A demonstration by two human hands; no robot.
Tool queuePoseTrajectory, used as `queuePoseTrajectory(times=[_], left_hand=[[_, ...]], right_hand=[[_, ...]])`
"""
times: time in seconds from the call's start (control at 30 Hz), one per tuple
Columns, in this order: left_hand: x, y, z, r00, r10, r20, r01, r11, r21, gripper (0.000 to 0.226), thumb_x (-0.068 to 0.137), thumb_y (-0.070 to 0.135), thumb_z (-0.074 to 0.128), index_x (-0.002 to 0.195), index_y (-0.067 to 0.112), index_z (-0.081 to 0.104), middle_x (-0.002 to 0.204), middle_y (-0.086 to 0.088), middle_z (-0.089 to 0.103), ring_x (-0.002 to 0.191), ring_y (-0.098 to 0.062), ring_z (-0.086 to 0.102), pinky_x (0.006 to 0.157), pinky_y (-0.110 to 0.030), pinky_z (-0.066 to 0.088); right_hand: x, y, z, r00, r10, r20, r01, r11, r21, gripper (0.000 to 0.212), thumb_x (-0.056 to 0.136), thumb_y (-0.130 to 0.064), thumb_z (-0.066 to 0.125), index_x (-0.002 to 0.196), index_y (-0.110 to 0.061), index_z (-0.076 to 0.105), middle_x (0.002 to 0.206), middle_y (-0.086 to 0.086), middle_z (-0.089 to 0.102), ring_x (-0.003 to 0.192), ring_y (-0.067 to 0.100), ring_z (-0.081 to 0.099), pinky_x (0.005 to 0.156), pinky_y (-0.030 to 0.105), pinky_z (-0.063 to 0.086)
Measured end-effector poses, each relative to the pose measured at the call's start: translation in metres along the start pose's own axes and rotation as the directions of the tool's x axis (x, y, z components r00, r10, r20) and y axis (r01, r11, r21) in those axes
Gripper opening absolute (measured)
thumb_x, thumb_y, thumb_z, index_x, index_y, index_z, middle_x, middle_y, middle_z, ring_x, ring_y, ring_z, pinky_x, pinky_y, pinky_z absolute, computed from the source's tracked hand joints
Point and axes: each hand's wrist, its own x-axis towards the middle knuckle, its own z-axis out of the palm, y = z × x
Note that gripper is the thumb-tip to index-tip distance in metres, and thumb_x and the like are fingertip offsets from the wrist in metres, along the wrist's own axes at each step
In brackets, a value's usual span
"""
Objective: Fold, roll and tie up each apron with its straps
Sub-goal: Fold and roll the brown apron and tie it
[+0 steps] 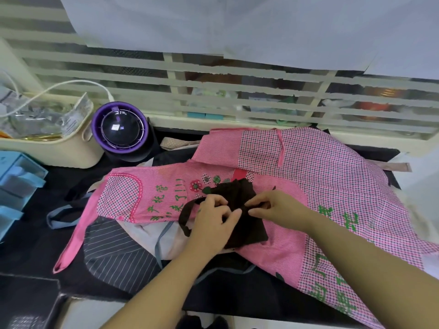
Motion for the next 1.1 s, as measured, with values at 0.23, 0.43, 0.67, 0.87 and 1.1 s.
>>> queuePoseTrajectory(times=[0.23, 0.43, 0.67, 0.87, 1.1], left_hand=[[0.003, -0.016, -0.038, 0.977, -0.110, 0.182, 0.074, 0.978, 0.196, 0.048, 0.098, 0.028, 0.048, 0.056, 0.017, 0.029, 0.055, -0.002, 0.034, 0.054, -0.013, 0.034, 0.056, -0.031, 0.025], [0.000, -0.028, -0.046, 0.980, -0.135, 0.143, 0.043, 0.857, 0.513, 0.041, 0.100, 0.039, 0.041, 0.064, 0.019, 0.037, 0.066, 0.003, 0.044, 0.070, -0.019, 0.045, 0.059, -0.034, 0.028], [0.001, 0.004, -0.041, 0.976, -0.027, 0.216, -0.126, 0.739, 0.662, 0.039, 0.096, 0.052, 0.040, 0.097, 0.019, 0.061, 0.096, 0.002, 0.065, 0.091, -0.020, 0.060, 0.069, -0.029, 0.036], [0.011, 0.033, -0.033, 0.980, -0.001, 0.198, -0.038, 0.981, 0.192, 0.032, 0.097, 0.039, 0.048, 0.076, 0.018, 0.059, 0.093, 0.009, 0.049, 0.084, -0.008, 0.053, 0.075, -0.022, 0.040], [0.016, 0.031, 0.001, 0.932, -0.223, 0.285, 0.357, 0.693, -0.627, 0.034, 0.101, 0.022, 0.043, 0.075, 0.009, 0.060, 0.078, 0.002, 0.068, 0.085, -0.013, 0.065, 0.074, -0.028, 0.055]], right_hand=[[-0.003, 0.020, -0.003, 0.992, 0.017, -0.129, -0.027, 0.997, -0.077, 0.008, 0.088, -0.018, 0.067, 0.090, -0.016, 0.075, 0.079, -0.019, 0.062, 0.072, -0.008, 0.055, 0.067, 0.004, 0.041], [-0.006, 0.038, -0.010, 0.976, 0.072, -0.206, -0.116, 0.970, -0.214, 0.025, 0.089, -0.014, 0.064, 0.069, -0.028, 0.058, 0.068, -0.018, 0.056, 0.064, -0.004, 0.050, 0.061, 0.006, 0.034], [-0.007, 0.024, -0.003, 0.989, 0.066, -0.136, -0.093, 0.973, -0.210, 0.005, 0.089, -0.028, 0.065, 0.088, -0.023, 0.065, 0.082, -0.011, 0.059, 0.075, 0.008, 0.054, 0.077, 0.029, 0.050], [-0.011, 0.003, 0.002, 0.982, 0.148, -0.116, -0.131, 0.982, 0.137, 0.027, 0.093, -0.036, 0.058, 0.078, -0.016, 0.067, 0.062, -0.007, 0.054, 0.052, 0.002, 0.046, 0.053, 0.016, 0.036], [-0.005, -0.002, 0.027, 0.942, 0.329, -0.059, -0.119, 0.495, 0.861, 0.021, 0.094, -0.011, 0.055, 0.075, -0.002, 0.057, 0.073, 0.002, 0.068, 0.049, 0.011, 0.042, 0.049, 0.021, 0.038]])
